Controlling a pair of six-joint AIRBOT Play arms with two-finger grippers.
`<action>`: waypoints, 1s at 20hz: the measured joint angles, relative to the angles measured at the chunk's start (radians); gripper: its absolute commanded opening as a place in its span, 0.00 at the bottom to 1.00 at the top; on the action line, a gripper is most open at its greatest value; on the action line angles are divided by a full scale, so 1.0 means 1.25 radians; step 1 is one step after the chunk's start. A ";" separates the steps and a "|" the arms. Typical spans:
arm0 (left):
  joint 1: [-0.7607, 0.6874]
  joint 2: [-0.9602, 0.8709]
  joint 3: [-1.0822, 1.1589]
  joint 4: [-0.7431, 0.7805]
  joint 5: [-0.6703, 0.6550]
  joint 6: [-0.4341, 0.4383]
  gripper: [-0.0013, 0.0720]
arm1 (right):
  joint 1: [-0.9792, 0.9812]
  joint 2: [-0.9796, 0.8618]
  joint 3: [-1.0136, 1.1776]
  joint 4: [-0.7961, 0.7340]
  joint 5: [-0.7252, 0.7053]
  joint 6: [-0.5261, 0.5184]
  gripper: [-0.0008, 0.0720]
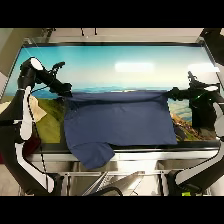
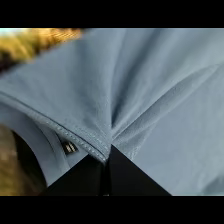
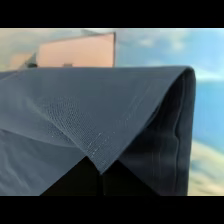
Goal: Fold the shirts.
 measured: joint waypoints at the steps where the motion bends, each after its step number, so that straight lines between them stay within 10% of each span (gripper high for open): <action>1: -0.002 0.005 -0.024 0.001 -0.005 -0.005 0.05 | 0.000 0.000 0.000 -0.012 0.002 0.002 0.03; 6: -0.009 0.014 -0.097 0.003 0.016 -0.014 0.06 | 0.002 -0.002 0.000 -0.074 0.005 0.020 0.06; 7: -0.010 0.015 -0.102 0.002 0.017 -0.014 0.09 | 0.002 -0.002 0.000 -0.090 0.009 0.027 0.31; 9: -0.010 0.016 -0.102 0.000 0.013 -0.017 0.97 | 0.002 -0.001 0.000 -0.115 0.019 0.034 0.43; 15: 0.002 0.032 -0.048 -0.003 -0.079 -0.096 0.96 | -0.028 0.067 -0.001 -0.186 0.076 0.111 0.55; 20: 0.011 0.203 -0.336 0.006 -0.102 -0.137 0.96 | -0.147 0.180 -0.102 -0.260 0.142 0.160 0.54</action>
